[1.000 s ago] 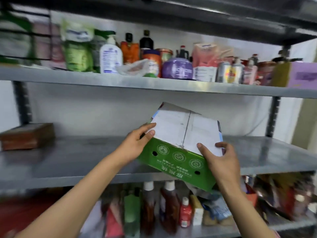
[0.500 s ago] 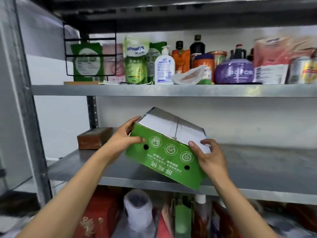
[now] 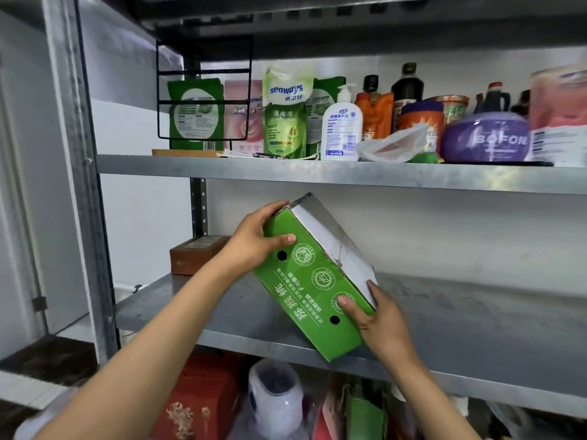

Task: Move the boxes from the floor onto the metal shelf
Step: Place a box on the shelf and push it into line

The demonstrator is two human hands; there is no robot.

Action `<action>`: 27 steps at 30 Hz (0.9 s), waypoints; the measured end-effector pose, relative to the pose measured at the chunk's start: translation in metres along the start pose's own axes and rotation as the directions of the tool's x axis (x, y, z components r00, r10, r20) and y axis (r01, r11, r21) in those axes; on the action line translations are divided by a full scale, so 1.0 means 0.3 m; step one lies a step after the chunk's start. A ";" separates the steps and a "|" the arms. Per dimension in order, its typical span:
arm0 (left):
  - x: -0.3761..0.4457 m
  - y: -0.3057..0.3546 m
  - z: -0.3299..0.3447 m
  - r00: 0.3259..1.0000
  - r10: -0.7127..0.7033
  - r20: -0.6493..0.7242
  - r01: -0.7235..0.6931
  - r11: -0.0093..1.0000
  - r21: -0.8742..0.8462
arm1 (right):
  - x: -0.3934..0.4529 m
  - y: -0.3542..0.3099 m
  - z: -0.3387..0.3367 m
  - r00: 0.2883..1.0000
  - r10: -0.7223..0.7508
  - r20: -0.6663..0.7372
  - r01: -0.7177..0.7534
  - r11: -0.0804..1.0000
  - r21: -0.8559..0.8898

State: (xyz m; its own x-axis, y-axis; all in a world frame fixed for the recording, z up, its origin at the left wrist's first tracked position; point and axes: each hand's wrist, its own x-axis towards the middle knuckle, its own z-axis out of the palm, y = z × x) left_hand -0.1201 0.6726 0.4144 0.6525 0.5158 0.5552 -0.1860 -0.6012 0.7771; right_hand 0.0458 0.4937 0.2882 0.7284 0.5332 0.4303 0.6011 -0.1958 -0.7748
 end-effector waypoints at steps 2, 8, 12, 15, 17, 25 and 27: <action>0.019 -0.034 0.016 0.992 -0.018 -0.123 0.033 0.992 0.124 | 0.006 -0.006 -0.006 0.999 -0.036 -0.021 0.034 0.997 -0.070; -0.006 -0.097 0.070 0.875 -0.338 -0.347 0.305 0.941 -0.147 | 0.020 -0.020 0.012 0.993 -0.103 -0.054 0.089 0.975 -0.206; -0.036 -0.164 0.081 0.917 -0.318 -0.240 0.197 0.886 -0.419 | 0.018 -0.035 0.016 0.988 -0.150 -0.042 0.127 0.930 -0.344; -0.054 -0.193 0.069 0.937 -0.281 -0.208 0.160 0.873 -0.460 | 0.037 -0.048 0.017 0.991 -0.097 0.096 0.126 0.918 -0.377; -0.066 -0.203 0.056 0.940 -0.258 -0.225 0.147 0.898 -0.415 | 0.059 -0.056 0.023 0.979 -0.065 0.193 0.126 0.937 -0.325; -0.079 -0.236 -0.075 0.978 -0.087 -0.192 0.065 0.991 -0.118 | 0.092 -0.103 0.211 0.901 -0.040 0.431 -0.025 0.989 0.145; -0.076 -0.261 -0.113 0.974 -0.084 -0.209 0.070 0.995 -0.071 | 0.103 -0.123 0.274 0.903 -0.035 0.429 -0.060 0.977 0.206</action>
State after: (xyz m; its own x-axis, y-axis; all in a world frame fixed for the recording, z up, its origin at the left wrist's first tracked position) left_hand -0.1453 0.7285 0.3509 0.4974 0.6805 0.5381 -0.1918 -0.5186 0.8332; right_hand 0.0191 0.5851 0.2922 0.4955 0.8412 0.2166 0.4752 -0.0538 -0.8782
